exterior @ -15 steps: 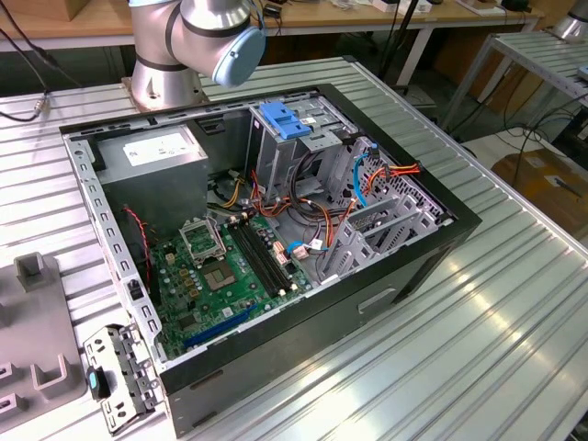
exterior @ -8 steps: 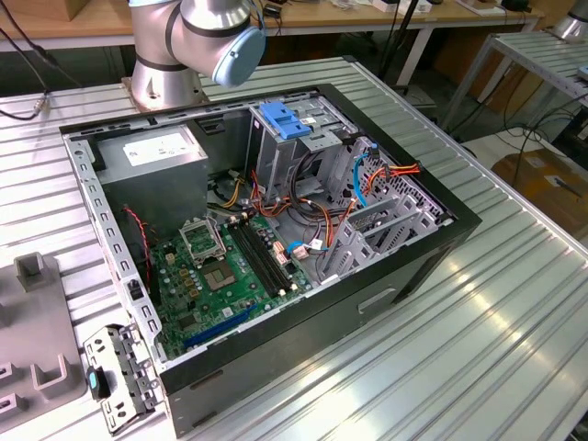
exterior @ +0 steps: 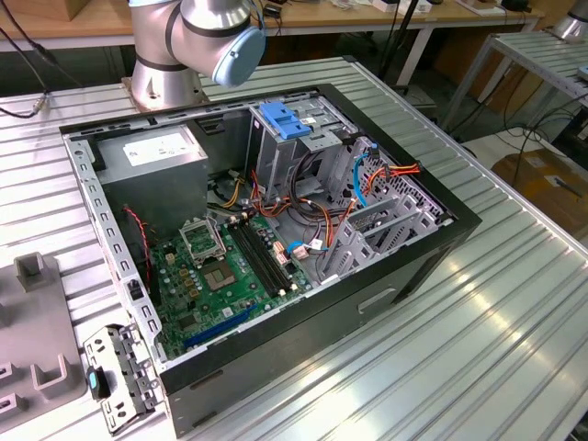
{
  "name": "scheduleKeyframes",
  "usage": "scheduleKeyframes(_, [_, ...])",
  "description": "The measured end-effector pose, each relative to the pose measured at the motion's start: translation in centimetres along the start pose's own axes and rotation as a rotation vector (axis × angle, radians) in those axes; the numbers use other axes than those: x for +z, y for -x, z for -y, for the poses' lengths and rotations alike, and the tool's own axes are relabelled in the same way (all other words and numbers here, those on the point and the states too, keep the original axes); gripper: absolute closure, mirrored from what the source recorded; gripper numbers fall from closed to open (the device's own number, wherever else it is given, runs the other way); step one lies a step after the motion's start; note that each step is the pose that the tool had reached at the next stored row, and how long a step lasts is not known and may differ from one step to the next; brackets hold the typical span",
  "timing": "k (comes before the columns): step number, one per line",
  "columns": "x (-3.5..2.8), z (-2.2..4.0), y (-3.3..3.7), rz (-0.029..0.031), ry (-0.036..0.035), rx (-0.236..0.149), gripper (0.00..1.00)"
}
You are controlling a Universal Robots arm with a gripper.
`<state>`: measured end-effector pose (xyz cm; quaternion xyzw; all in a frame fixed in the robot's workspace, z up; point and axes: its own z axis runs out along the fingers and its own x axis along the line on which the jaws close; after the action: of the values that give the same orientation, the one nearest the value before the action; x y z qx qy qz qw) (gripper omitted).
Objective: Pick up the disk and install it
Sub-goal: 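Pick up the disk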
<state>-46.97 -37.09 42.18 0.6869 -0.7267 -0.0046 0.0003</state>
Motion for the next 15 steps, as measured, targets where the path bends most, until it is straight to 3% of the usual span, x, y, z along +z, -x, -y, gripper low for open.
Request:
scheduleKeyframes(5, [-0.67, -0.01, 0.00, -0.0001, 0.0007, 0.000, 0.63])
scheduleKeyframes(15, [-1.41, -0.01, 0.01, -0.0001, 0.0012, 0.000, 0.63])
